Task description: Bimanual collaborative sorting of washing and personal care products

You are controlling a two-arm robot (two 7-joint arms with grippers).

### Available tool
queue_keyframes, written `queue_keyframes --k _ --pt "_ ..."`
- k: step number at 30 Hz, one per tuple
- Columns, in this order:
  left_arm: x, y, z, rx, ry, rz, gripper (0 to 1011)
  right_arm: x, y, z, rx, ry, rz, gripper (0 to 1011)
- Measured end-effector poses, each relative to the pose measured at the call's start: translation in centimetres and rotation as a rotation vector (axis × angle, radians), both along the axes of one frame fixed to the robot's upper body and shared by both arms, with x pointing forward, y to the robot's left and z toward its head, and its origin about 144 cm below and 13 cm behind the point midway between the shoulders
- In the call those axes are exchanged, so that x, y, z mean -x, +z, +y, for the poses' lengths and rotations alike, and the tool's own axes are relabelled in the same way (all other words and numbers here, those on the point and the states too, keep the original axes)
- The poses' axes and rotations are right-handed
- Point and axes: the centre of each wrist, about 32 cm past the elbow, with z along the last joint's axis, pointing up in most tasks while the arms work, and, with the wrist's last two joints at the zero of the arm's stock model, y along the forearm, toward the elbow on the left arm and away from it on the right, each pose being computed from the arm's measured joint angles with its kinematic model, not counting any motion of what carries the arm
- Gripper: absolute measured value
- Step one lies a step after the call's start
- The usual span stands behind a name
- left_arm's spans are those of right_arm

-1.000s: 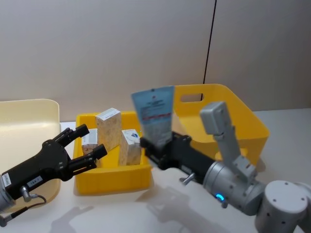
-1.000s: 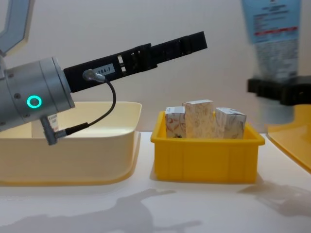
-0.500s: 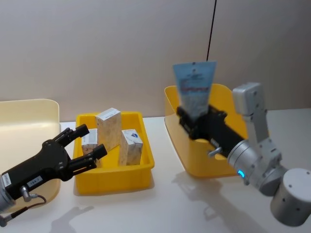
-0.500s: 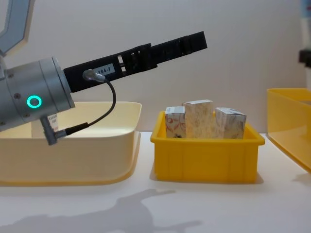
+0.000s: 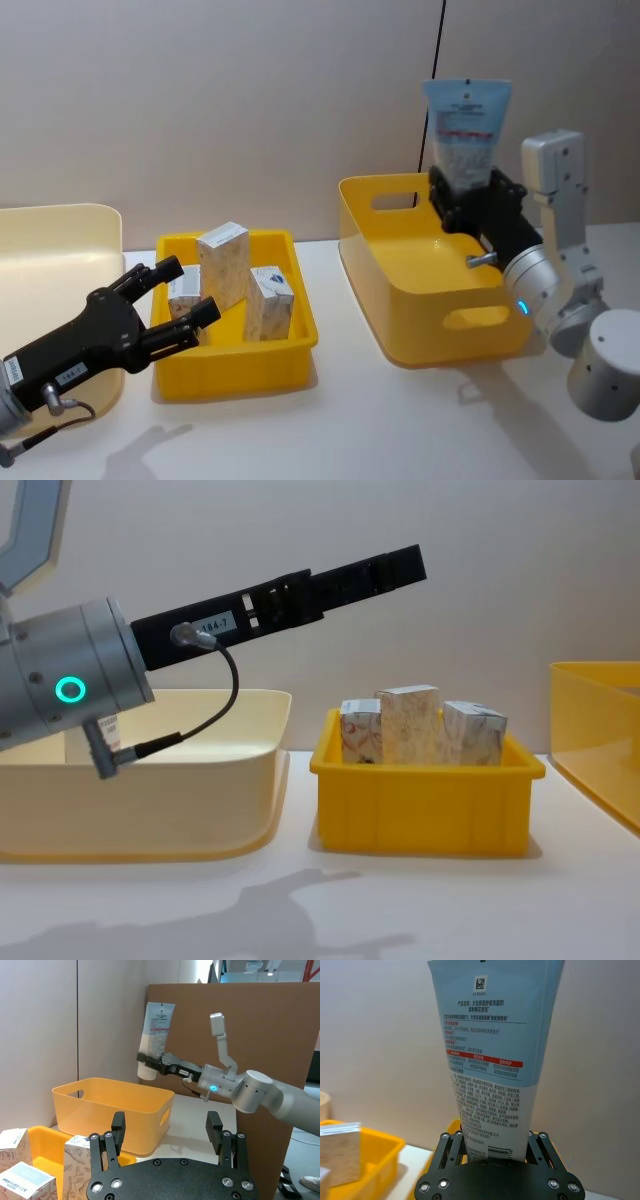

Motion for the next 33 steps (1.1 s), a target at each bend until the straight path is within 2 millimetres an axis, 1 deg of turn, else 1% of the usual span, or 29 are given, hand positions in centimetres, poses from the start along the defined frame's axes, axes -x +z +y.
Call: queue_keyframes --k 10,17,31,33 --pt "0.0 0.0 0.0 0.0 0.0 0.0 1003 -1.6 -0.2 -0.6 -0.002 -0.137 0.073 482" --pt "0.0 0.0 0.0 0.0 0.0 0.0 1003 -2.8 -0.2 -0.5 -0.004 -0.21 0.149 482" --pt "0.0 0.0 0.0 0.0 0.0 0.0 1003 -4.3 0.0 0.4 -0.001 -0.256 0.223 483" --pt "0.0 0.0 0.0 0.0 0.0 0.0 1003 -4.4 0.1 0.4 -0.001 -0.259 0.227 504"
